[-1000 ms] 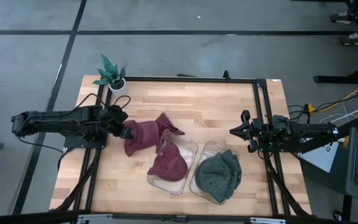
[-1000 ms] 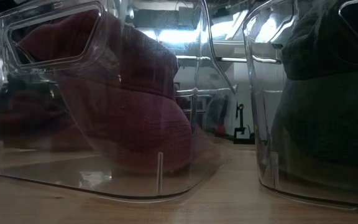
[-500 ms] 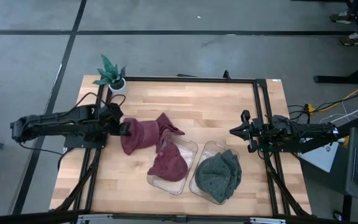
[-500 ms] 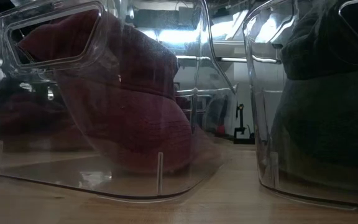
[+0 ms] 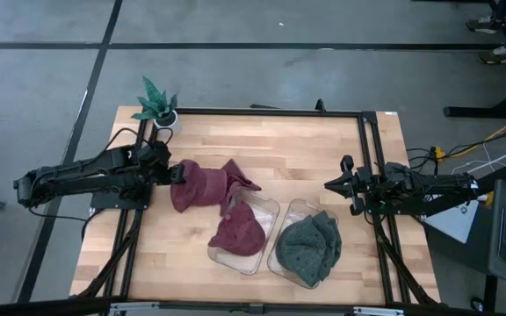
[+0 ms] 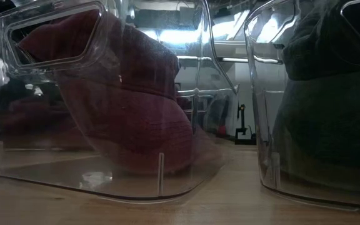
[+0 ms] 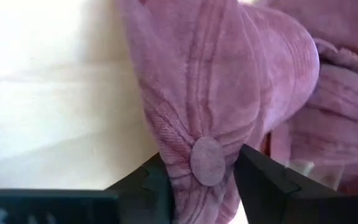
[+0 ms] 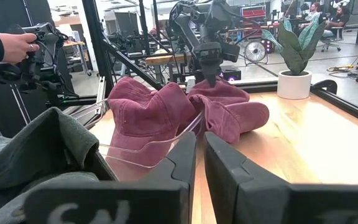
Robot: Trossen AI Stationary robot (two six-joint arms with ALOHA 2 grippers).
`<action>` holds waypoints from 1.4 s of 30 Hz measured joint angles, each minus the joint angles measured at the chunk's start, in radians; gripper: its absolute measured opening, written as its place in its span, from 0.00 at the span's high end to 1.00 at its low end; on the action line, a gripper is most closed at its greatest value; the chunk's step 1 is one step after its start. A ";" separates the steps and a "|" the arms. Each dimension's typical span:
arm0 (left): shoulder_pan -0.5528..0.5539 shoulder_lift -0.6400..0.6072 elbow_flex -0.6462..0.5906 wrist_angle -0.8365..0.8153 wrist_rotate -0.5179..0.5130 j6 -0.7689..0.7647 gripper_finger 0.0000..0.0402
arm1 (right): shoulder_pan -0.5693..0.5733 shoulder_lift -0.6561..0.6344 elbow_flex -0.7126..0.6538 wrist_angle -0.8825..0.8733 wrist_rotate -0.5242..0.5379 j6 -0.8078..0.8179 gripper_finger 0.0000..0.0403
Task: Pick & Place hat
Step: Put the top red cap into the left transparent bin
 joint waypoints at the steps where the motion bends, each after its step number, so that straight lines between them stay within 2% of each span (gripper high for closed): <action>1: 0.000 0.000 0.000 0.000 -0.019 0.000 0.67 | 0.000 0.000 0.000 0.000 0.000 0.000 0.92; 7: 0.000 0.000 0.000 0.000 -0.103 0.084 0.75 | 0.000 0.000 0.000 0.000 0.000 0.000 0.92; 10: 0.000 0.000 0.000 0.000 -0.114 0.095 0.79 | 0.000 0.000 0.000 0.000 0.000 0.000 0.92; 17: 0.000 0.001 0.000 0.025 -0.115 0.156 0.97 | 0.000 0.000 0.000 0.000 0.000 0.000 0.92; 26: -0.041 -0.013 0.014 0.194 -0.074 0.157 0.99 | 0.000 0.000 0.000 0.000 0.000 0.000 0.92; 42: -0.055 -0.031 0.221 0.225 -0.089 0.261 0.99 | 0.000 0.000 0.000 0.000 0.000 0.000 0.92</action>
